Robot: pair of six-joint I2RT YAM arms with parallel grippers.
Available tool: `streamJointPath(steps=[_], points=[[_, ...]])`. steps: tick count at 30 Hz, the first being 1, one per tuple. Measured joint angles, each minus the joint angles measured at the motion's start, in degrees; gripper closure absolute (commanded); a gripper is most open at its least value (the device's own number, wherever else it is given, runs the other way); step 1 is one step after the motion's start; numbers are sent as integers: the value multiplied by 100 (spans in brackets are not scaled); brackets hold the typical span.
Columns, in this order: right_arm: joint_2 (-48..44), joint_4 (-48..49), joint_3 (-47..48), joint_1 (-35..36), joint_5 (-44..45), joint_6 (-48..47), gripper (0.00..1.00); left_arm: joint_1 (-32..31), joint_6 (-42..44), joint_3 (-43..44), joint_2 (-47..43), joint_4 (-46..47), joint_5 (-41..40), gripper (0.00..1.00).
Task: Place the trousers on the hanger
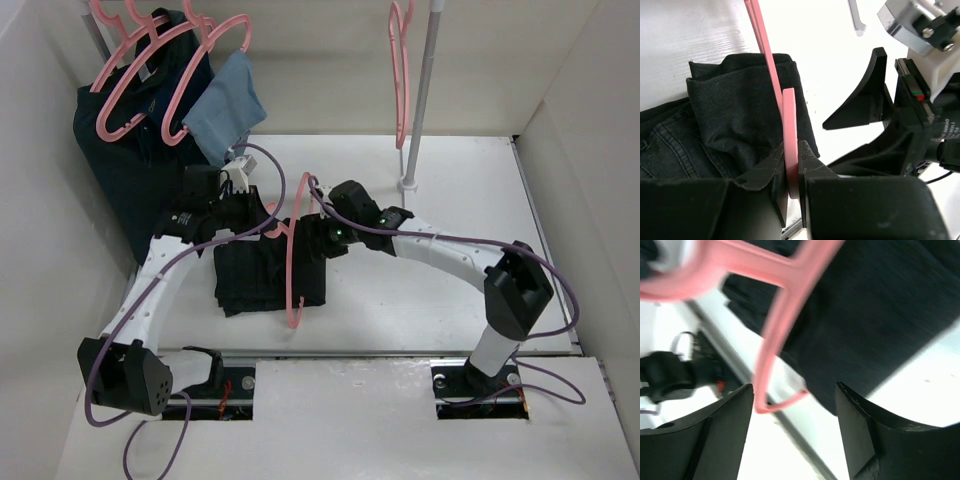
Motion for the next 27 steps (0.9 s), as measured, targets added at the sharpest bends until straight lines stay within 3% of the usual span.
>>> streamJointPath(steps=[8, 10, 11, 12, 13, 15, 16, 18, 27], points=[[990, 743, 743, 7, -658, 874, 31, 0, -28, 0, 35, 22, -68, 100], [1281, 868, 807, 7, -844, 1023, 49, 0, -35, 0, 35, 24, -111, 100], [1408, 898, 815, 9, -938, 1088, 64, 0, -33, 0, 35, 26, -125, 100], [1517, 903, 815, 7, -1036, 1187, 94, 0, -33, 0, 39, 24, -133, 100], [1598, 957, 826, 7, -1185, 1274, 100, 0, -11, 0, 61, -11, -155, 100], [1674, 970, 868, -59, -1307, 1572, 100, -2, 59, 33, 111, -79, -173, 77], [1668, 1034, 850, -105, -1377, 1604, 100, 0, 120, 55, 131, -103, -131, 55], [1561, 1274, 656, -195, -1532, 1644, 100, 2, 302, 295, 299, -125, -85, 41], [970, 2369, -629, -905, -2745, 1744, 100, 201, 748, 629, 424, -289, 31, 37]])
